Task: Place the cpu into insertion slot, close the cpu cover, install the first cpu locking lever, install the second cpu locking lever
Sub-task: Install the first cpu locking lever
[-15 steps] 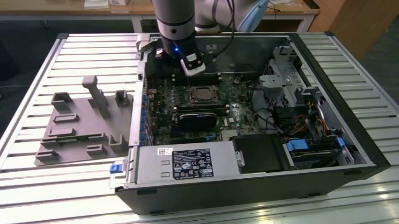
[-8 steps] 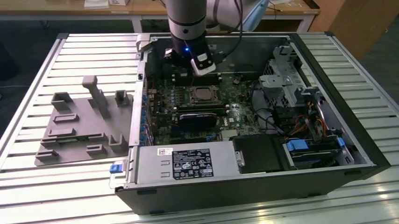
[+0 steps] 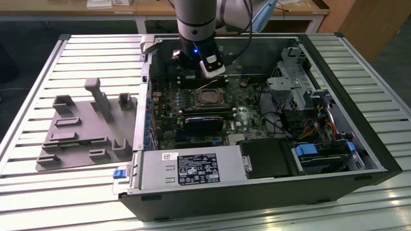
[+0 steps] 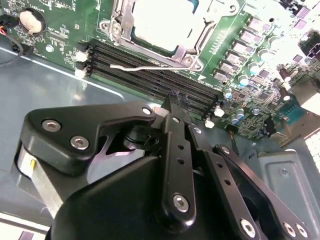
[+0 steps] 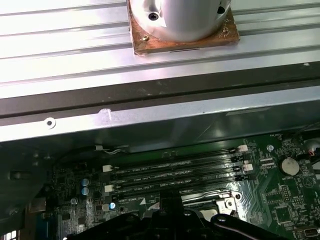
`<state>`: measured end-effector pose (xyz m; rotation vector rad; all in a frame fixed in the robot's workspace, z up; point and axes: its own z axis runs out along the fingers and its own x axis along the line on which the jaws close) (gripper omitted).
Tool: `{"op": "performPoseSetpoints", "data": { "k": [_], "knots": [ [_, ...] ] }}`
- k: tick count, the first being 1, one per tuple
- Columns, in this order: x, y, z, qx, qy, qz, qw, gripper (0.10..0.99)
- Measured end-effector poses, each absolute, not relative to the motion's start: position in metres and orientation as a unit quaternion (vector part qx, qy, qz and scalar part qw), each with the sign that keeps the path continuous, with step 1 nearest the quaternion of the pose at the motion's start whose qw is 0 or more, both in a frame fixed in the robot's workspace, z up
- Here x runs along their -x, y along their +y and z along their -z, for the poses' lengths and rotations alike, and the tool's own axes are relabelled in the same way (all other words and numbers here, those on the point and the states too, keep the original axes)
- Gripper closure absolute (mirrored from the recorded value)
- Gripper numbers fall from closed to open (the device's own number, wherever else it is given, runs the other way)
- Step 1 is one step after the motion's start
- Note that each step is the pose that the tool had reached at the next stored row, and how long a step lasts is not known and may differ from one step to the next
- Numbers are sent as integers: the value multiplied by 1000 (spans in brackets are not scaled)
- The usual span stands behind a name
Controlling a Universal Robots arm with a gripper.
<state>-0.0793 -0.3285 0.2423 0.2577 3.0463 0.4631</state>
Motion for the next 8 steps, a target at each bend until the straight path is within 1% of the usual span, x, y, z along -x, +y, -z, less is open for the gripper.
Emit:
{"op": "performPoseSetpoints", "data": {
  "k": [1,2,8],
  "knots": [
    [79,-329,-242,-83,985,-150,26,980],
    [80,-329,-242,-82,985,-150,31,980],
    [86,-329,-240,-77,983,-151,65,980]
  ]
}}
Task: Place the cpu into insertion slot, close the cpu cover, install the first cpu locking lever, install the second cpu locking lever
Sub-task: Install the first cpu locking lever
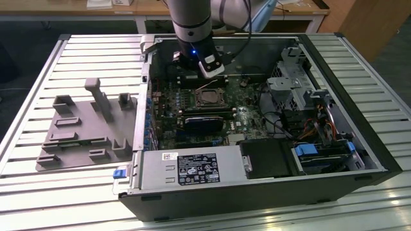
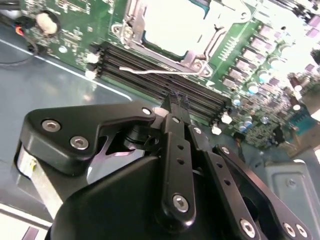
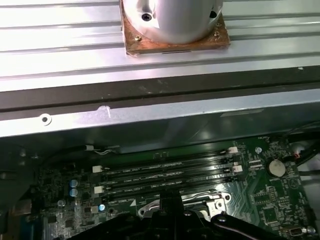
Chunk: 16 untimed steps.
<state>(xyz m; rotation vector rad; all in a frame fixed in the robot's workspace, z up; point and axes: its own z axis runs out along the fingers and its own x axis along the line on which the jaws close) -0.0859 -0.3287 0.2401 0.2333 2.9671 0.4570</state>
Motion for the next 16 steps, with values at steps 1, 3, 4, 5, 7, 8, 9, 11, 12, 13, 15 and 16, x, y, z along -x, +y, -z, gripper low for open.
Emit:
{"op": "performPoseSetpoints", "data": {
  "k": [1,3,4,5,7,8,9,11,12,13,15,16],
  "knots": [
    [86,-329,-240,-77,983,-151,70,980],
    [87,-329,-239,-77,983,-148,80,980],
    [87,-329,-238,-79,982,-148,83,980],
    [87,-329,-237,-83,982,-147,85,980],
    [87,-329,-235,-93,981,-147,87,980],
    [87,-329,-235,-99,980,-146,88,980],
    [87,-329,-234,-105,980,-145,89,980],
    [87,-329,-231,-117,978,-144,91,980],
    [87,-329,-230,-124,977,-144,92,980],
    [87,-329,-229,-130,977,-143,93,980],
    [87,-329,-227,-142,975,-142,95,980],
    [87,-329,-226,-147,974,-142,96,980]
  ]
}}
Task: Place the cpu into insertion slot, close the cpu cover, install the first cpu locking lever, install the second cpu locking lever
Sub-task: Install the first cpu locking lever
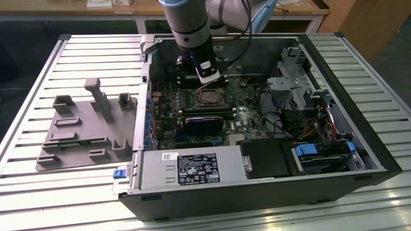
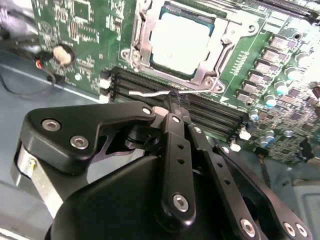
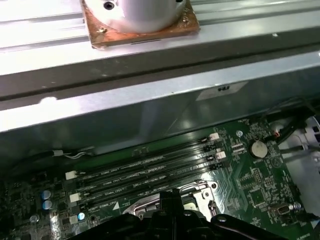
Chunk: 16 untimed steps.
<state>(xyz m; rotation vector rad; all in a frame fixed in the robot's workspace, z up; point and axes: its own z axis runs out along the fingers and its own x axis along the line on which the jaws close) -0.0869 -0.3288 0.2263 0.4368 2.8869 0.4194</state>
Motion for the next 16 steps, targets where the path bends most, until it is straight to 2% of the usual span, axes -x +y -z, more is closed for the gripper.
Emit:
{"op": "performPoseSetpoints", "data": {
  "k": [16],
  "knots": [
    [76,-321,-218,-175,970,-134,101,980]
  ]
}}
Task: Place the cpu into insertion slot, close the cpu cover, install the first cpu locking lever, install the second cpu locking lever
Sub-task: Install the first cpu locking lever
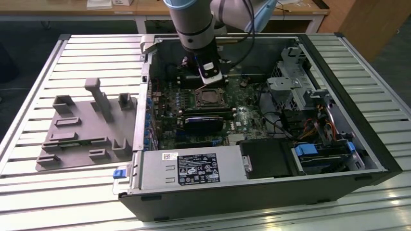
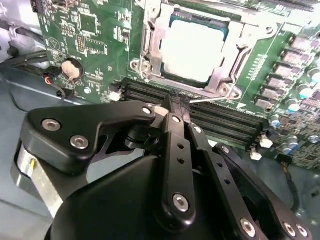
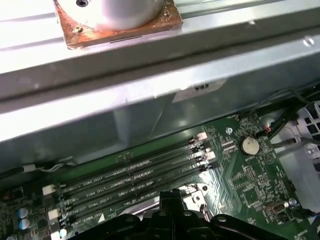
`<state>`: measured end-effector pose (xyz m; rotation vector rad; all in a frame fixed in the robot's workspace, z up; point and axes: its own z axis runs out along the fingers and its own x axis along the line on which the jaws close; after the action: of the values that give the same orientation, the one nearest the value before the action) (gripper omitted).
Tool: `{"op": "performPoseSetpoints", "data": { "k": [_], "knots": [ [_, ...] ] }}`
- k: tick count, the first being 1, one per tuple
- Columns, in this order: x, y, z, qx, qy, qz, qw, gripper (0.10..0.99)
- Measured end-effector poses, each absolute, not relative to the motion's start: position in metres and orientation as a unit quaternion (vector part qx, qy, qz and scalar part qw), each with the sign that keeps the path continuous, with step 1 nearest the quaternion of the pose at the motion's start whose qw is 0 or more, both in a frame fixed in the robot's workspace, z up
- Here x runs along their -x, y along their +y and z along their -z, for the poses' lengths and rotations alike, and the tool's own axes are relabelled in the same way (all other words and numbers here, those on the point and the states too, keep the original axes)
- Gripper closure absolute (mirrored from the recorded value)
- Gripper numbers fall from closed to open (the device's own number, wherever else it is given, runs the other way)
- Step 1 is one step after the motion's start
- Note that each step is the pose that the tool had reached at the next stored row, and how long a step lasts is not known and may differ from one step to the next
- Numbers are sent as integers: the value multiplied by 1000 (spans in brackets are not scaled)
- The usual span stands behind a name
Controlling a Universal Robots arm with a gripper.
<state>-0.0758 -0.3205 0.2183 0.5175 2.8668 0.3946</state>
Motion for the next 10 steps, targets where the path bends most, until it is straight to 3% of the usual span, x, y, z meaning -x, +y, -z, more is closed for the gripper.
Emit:
{"op": "performPoseSetpoints", "data": {
  "k": [10],
  "knots": [
    [73,-306,-213,-171,975,-97,107,980]
  ]
}}
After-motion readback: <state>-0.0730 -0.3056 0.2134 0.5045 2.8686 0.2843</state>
